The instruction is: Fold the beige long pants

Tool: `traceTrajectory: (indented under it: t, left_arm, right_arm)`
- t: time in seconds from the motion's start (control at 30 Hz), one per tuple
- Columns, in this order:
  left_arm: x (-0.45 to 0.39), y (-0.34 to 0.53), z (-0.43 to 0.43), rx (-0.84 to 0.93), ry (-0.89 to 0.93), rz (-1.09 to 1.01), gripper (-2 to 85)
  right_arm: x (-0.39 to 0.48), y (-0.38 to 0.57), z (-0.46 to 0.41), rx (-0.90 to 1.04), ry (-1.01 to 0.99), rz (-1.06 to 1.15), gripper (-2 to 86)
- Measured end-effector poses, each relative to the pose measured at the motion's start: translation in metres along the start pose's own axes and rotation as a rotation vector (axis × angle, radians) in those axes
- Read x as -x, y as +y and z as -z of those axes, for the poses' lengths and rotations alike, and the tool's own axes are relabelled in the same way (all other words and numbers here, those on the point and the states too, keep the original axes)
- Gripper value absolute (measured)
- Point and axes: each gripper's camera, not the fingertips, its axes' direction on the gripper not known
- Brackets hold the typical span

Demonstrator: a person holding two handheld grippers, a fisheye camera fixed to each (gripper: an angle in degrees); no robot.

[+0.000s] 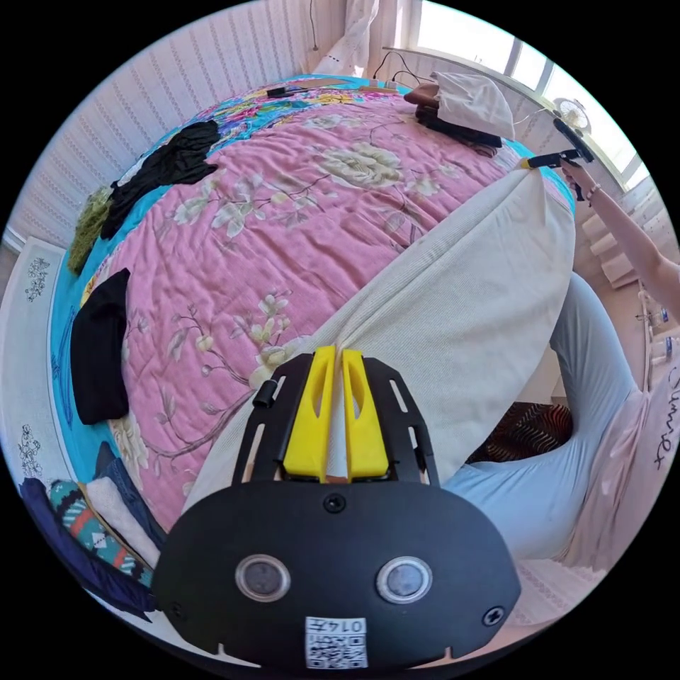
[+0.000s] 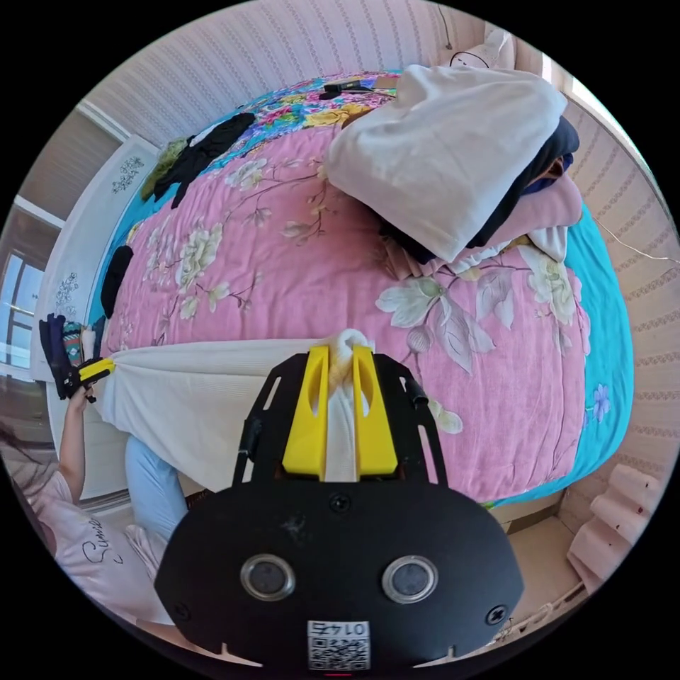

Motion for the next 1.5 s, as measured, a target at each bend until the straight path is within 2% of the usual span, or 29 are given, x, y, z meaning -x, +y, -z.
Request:
traceTrajectory:
  t: [0.13,0.27,0.43,0.53,0.6,0.73,0.83,0.93,1.0,1.1,1.17,1.2,1.3,1.4,1.43,1.5]
  left_arm:
    - [0.003,-0.001,-0.033,0.052,0.023,0.030,0.4]
    - [0.006,0.022,-0.017,-0.018,0.049,0.117,3.3]
    - [-0.024,0.108,0.035,-0.191,-0.084,0.201,5.0]
    - [-0.029,0.189,0.043,-0.227,-0.204,0.409,4.7]
    - [-0.019,0.258,0.044,-0.256,-0.255,0.626,4.2]
    - [-0.009,0.312,0.046,-0.200,-0.311,0.763,4.4]
    - [-0.020,0.307,0.046,-0.234,-0.256,0.686,3.8]
    - [-0.066,0.264,0.038,-0.301,-0.201,0.504,0.7]
    - [-0.117,0.216,0.017,-0.374,-0.022,0.354,-0.6]
    - [-0.192,0.149,-0.014,-0.381,0.192,0.114,-0.9]
    - [-0.236,0.118,-0.026,-0.369,0.140,-0.008,-0.9]
    - [-0.256,0.103,-0.038,-0.331,0.048,-0.033,-1.0]
    - [-0.283,0.084,-0.078,-0.234,-0.078,-0.071,-1.0]
    - [-0.294,0.088,-0.098,-0.282,-0.083,-0.105,-1.0]
    - [-0.294,0.087,-0.098,-0.272,-0.071,-0.099,-1.0]
    - [-0.296,0.081,-0.095,-0.222,0.009,-0.103,-1.0]
  right_arm:
    - [0.004,-0.012,-0.031,0.040,0.010,-0.049,6.8]
    - [0.020,-0.008,-0.040,0.037,0.030,-0.045,6.9]
    - [0.043,0.030,-0.002,-0.090,0.033,-0.009,8.2]
    - [0.066,0.063,0.018,-0.169,0.034,0.022,8.0]
    - [0.090,0.082,0.024,-0.210,0.041,0.086,8.1]
    - [0.175,0.098,0.011,-0.150,0.108,0.291,8.5]
    - [0.235,0.108,-0.007,-0.160,0.164,0.350,6.9]
    - [0.298,0.126,-0.028,-0.204,-0.036,0.469,2.0]
    - [0.337,0.130,-0.051,-0.171,-0.160,0.519,0.8]
    - [0.408,0.129,-0.092,-0.104,-0.115,0.638,0.0]
    - [0.452,0.120,-0.108,-0.120,0.003,0.704,-0.2]
    - [0.460,0.116,-0.110,-0.129,0.012,0.715,-0.3]
    - [0.501,0.092,-0.121,-0.084,-0.030,0.801,-0.4]
    - [0.530,0.072,-0.161,-0.048,0.059,0.814,-0.4]
    - [0.537,0.066,-0.197,0.036,0.102,0.824,-0.5]
    - [0.540,0.074,-0.218,-0.043,0.126,0.847,-0.6]
